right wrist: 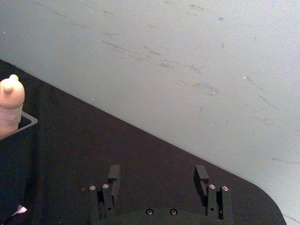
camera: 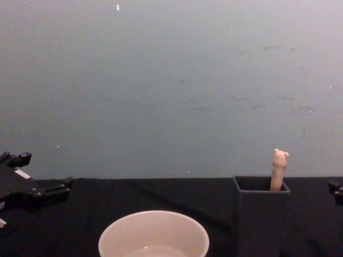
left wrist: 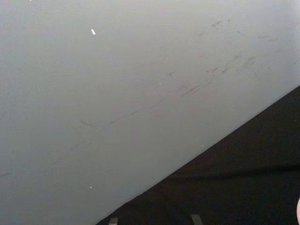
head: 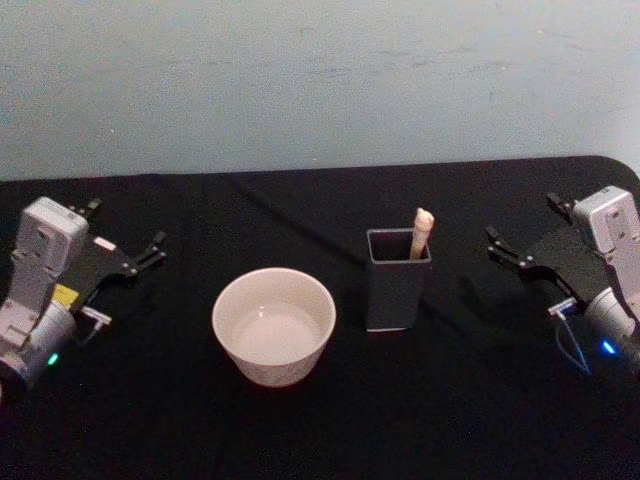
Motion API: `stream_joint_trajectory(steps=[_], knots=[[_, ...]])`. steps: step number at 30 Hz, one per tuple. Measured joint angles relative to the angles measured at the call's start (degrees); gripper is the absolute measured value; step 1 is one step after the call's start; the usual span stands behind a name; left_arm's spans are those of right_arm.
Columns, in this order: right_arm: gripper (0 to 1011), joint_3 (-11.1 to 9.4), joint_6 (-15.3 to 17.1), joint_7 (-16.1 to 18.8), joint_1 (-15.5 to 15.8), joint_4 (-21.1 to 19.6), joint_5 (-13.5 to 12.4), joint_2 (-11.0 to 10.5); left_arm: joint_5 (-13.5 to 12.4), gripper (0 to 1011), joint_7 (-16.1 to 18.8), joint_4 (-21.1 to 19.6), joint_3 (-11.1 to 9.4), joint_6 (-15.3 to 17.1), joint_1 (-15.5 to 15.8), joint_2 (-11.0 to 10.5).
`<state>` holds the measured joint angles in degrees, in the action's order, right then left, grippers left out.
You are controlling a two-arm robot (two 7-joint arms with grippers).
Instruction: Pick up the stirring spoon with one hand, stir inside the cup, then place it back in its original position.
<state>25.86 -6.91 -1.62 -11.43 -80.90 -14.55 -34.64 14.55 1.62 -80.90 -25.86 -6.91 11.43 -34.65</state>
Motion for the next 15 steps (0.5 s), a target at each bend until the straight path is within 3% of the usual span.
stream_joint_trajectory(steps=[15], knots=[[1000, 0.0, 0.0, 0.0, 0.0, 0.0, 0.0, 0.0, 0.0, 1001, 0.0, 0.0, 0.0, 0.0, 0.0, 0.0]])
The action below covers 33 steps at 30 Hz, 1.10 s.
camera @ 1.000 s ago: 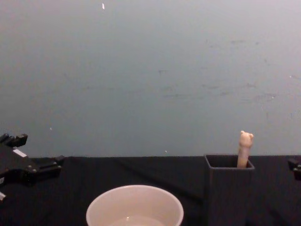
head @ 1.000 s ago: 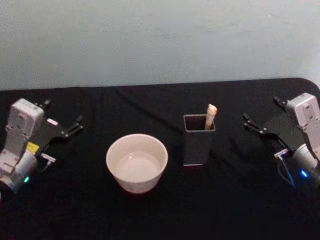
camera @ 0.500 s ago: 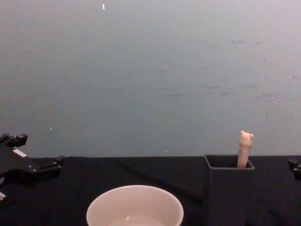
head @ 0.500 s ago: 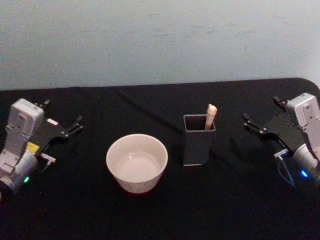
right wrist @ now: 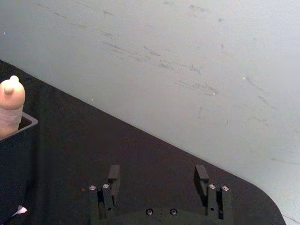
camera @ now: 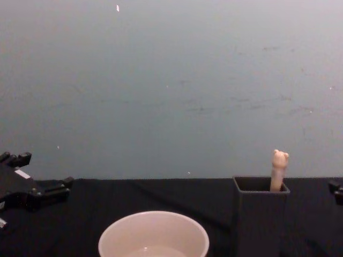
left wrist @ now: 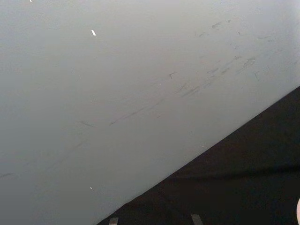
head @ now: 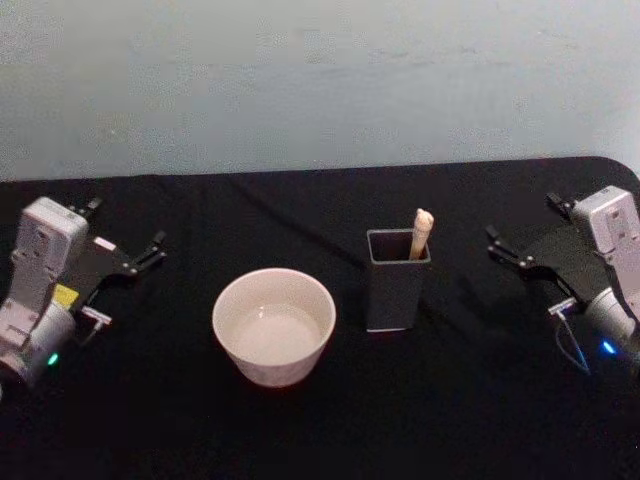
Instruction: Pick up the stirring spoon with one hand, stir inside the cup, then place it back in its original position.
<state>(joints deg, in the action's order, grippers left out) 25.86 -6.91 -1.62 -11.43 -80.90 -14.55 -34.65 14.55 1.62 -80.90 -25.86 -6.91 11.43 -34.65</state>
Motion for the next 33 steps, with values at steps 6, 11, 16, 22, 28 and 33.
stream_joint_trajectory(steps=[6, 11, 16, 22, 28, 33], knots=[[1000, 0.0, 0.0, 0.0, 0.0, 0.0, 0.0, 0.0, 0.0, 1002, 0.0, 0.0, 0.0, 0.0, 0.0, 0.0], [1000, 0.0, 0.0, 0.0, 0.0, 0.0, 0.0, 0.0, 0.0, 1001, 0.0, 0.0, 0.0, 0.0, 0.0, 0.0], [1000, 0.0, 0.0, 0.0, 0.0, 0.0, 0.0, 0.0, 0.0, 1001, 0.0, 0.0, 0.0, 0.0, 0.0, 0.0], [1000, -1.2, 0.1, 2.0, 0.7, -1.1, -1.1, 0.1, 0.0, 1002, 0.0, 0.0, 0.0, 0.0, 0.0, 0.0], [1000, -3.7, 1.5, 8.3, 3.2, -5.2, -7.2, -1.2, 0.0, 1001, 0.0, 0.0, 0.0, 0.0, 0.0, 0.0], [1000, -5.4, 3.8, 14.2, 5.6, -9.0, -12.5, -3.2, 0.0, 1001, 0.0, 0.0, 0.0, 0.0, 0.0, 0.0]])
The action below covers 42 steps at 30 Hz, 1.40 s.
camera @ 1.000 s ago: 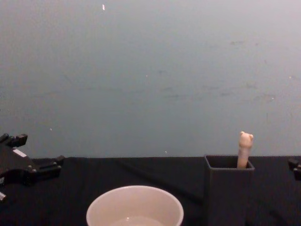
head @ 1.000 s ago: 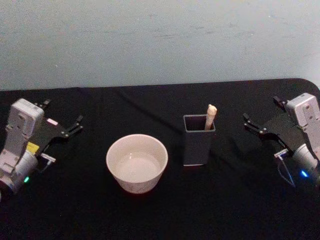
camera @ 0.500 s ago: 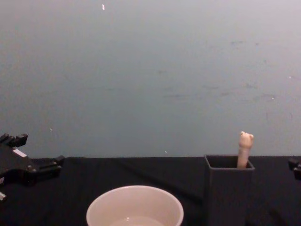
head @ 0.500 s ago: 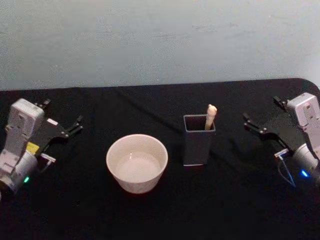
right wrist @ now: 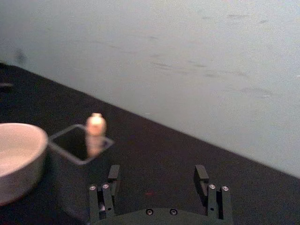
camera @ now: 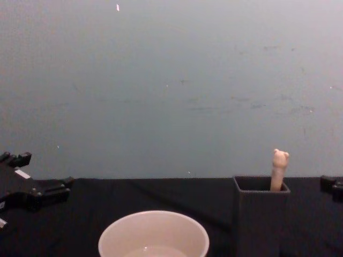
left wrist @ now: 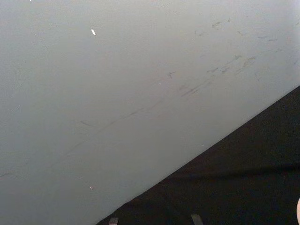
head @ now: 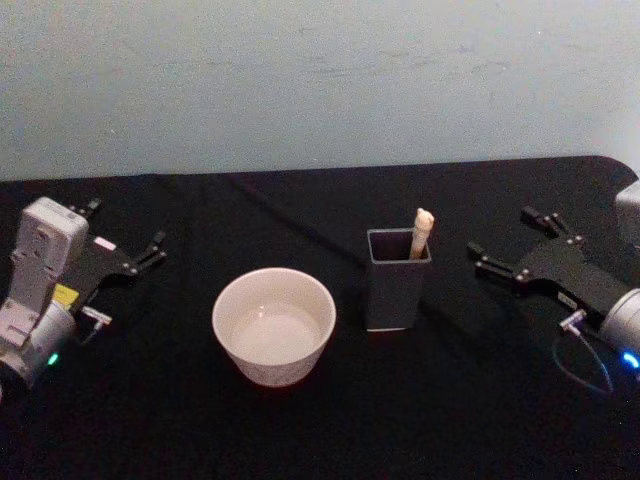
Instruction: Pick up the stirring spoon with one hand, stir inside the cup, then place it back in its original position.
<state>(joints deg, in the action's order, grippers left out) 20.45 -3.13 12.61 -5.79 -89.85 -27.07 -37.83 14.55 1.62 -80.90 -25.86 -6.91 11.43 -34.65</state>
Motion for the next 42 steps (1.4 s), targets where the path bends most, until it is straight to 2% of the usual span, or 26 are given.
stream_joint_trajectory(steps=[3, 7, 11, 16, 22, 29, 35, 42], knots=[[1000, -1.0, 1.6, 4.5, 1.6, -2.3, -3.7, -1.2, 0.0, 1001, 0.0, 0.0, 0.0, 0.0, 0.0, 0.0], [1000, -1.6, 2.8, 8.5, 2.3, -3.5, -6.8, -1.3, 0.0, 1001, 0.0, 0.0, 0.0, 0.0, 0.0, 0.0], [1000, -1.5, 3.5, 10.8, 1.5, -3.3, -7.9, -0.2, 0.0, 1001, 0.0, 0.0, 0.0, 0.0, 0.0, 0.0], [1000, -0.1, 4.0, 11.8, -1.4, -1.2, -6.6, 2.7, 0.0, 1001, 0.0, 0.0, 0.0, 0.0, 0.0, 0.0], [1000, 1.8, 4.3, 11.7, -5.2, 2.5, -3.4, 6.2, 0.0, 1001, 0.0, 0.0, 0.0, 0.0, 0.0, 0.0], [1000, 2.7, 4.6, 11.5, -8.1, 5.9, -1.2, 9.4, 0.0, 1001, 0.0, 0.0, 0.0, 0.0, 0.0, 0.0], [1000, 2.7, 5.0, 11.4, -9.4, 7.2, -0.1, 10.8, 0.0, 1001, 0.0, 0.0, 0.0, 0.0, 0.0, 0.0], [1000, 2.7, 4.9, 11.4, -9.3, 7.1, -0.1, 10.7, 0.0, 1001, 0.0, 0.0, 0.0, 0.0, 0.0, 0.0]])
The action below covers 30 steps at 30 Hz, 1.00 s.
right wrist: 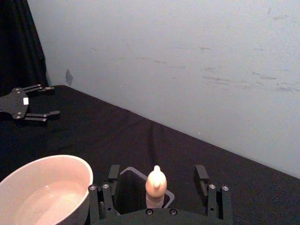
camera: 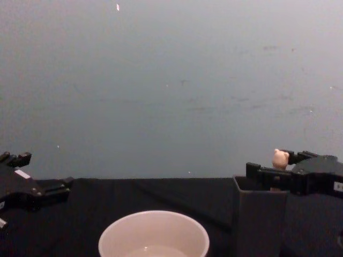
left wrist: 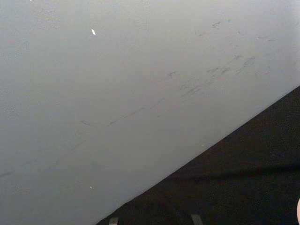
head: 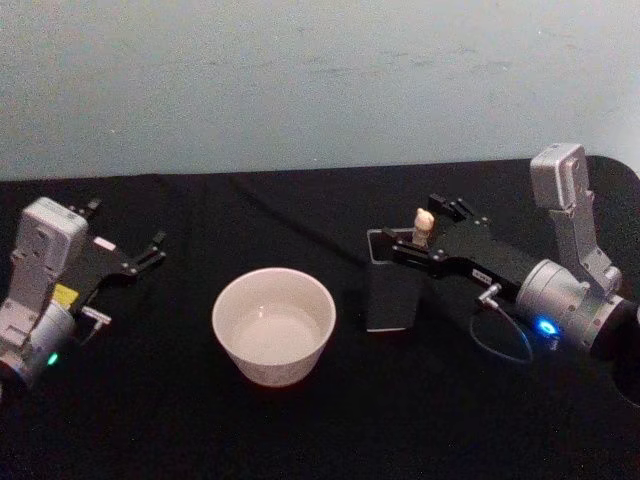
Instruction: Pick up the stirring spoon with one hand, stir inside the cup, then place it back in its original position.
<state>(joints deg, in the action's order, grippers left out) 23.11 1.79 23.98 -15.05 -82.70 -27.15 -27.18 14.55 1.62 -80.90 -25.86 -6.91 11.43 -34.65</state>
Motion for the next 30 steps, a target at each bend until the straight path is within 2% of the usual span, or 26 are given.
stream_joint_trajectory(steps=[5, 12, 17, 19, 28, 30], knots=[[991, 0.0, -0.1, 0.0, 0.1, -0.1, 0.0, -0.1, 0.0, 1001, 0.0, 0.0, 0.0, 0.0, 0.0, 0.0], [835, 0.0, -0.1, -0.1, 0.1, -0.2, -0.1, -0.1, 0.0, 1001, 0.0, 0.0, 0.0, 0.0, 0.0, 0.0], [648, 0.0, -0.1, -0.1, 0.2, -0.2, -0.2, -0.1, 0.0, 1001, 0.0, 0.0, 0.0, 0.0, 0.0, 0.0], [627, 0.0, -0.2, -0.1, 0.2, -0.2, -0.2, -0.2, 0.0, 1001, 0.0, 0.0, 0.0, 0.0, 0.0, 0.0], [305, 0.0, -0.2, -0.1, 0.2, -0.3, -0.2, -0.2, 0.0, 1001, 0.0, 0.0, 0.0, 0.0, 0.0, 0.0], [269, 0.0, -0.2, -0.1, 0.2, -0.3, -0.2, -0.2, 0.0, 1001, 0.0, 0.0, 0.0, 0.0, 0.0, 0.0]])
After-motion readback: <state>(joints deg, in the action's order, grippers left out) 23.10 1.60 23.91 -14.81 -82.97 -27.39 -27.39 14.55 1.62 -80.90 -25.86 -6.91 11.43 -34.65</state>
